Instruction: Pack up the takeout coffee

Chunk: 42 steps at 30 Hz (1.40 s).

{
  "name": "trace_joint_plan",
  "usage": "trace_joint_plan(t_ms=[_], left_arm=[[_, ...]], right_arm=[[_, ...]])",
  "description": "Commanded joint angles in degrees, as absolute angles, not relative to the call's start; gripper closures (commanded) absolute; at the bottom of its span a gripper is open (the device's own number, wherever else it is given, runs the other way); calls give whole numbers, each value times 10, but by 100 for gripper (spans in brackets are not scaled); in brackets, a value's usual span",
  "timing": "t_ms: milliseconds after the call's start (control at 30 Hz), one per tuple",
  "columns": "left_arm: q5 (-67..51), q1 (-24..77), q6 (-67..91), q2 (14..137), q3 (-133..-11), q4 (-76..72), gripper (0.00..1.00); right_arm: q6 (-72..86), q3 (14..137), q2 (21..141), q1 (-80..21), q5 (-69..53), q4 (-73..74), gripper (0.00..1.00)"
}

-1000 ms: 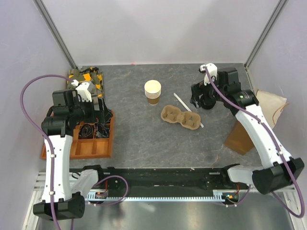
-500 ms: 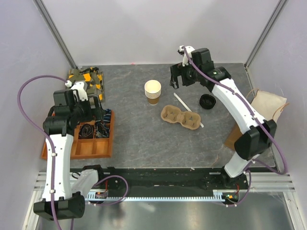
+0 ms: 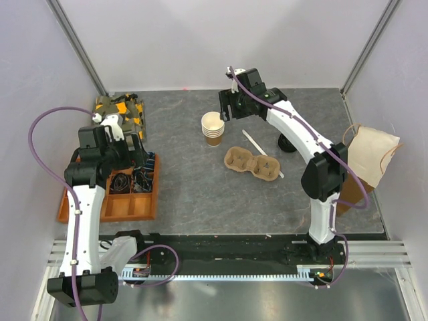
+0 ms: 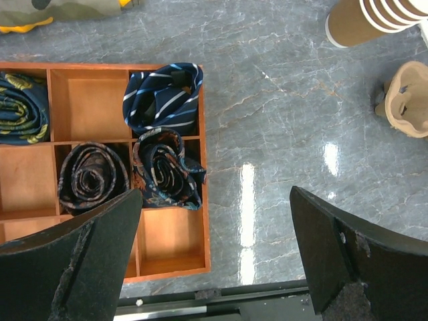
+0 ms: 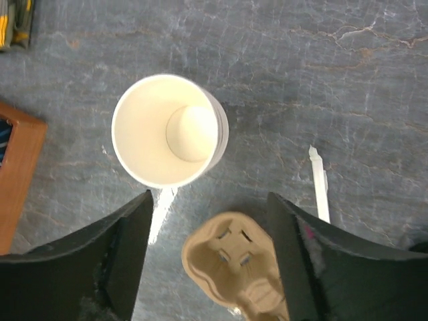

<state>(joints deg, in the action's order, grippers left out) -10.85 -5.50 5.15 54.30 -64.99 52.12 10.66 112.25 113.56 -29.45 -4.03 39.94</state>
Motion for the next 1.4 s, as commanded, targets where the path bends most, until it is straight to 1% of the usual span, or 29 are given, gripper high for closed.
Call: trace_joint_plan(t_ms=[0, 200, 233, 633, 667, 900, 1067, 1233, 1367], left_arm=[[-128, -55, 74, 546, -645, 485, 0], [-127, -56, 79, 556, -665, 484, 0], [-127, -56, 79, 561, -667, 485, 0], [-122, -56, 90, 570, -673, 481, 0], [-123, -56, 90, 569, -675, 481, 0], [-120, -56, 91, 574, -677, 482, 0], [-122, -56, 92, 577, -683, 482, 0], [-120, -56, 92, 581, -683, 482, 0], [-119, -56, 93, 581, -687, 482, 0]], right_arm=[[132, 1173, 1165, -299, -40, 397, 31], [140, 1200, 1194, -302, -25, 393, 45], [141, 1203, 1199, -302, -25, 395, 46], [149, 1233, 1251, -301, -22, 395, 52], [150, 1233, 1252, -301, -21, 395, 54], [156, 1237, 1260, -301, -30, 396, 60], [156, 1242, 1264, -301, -32, 397, 67], [156, 1246, 1273, -301, -33, 400, 67], [158, 1252, 1279, -301, -35, 400, 69]])
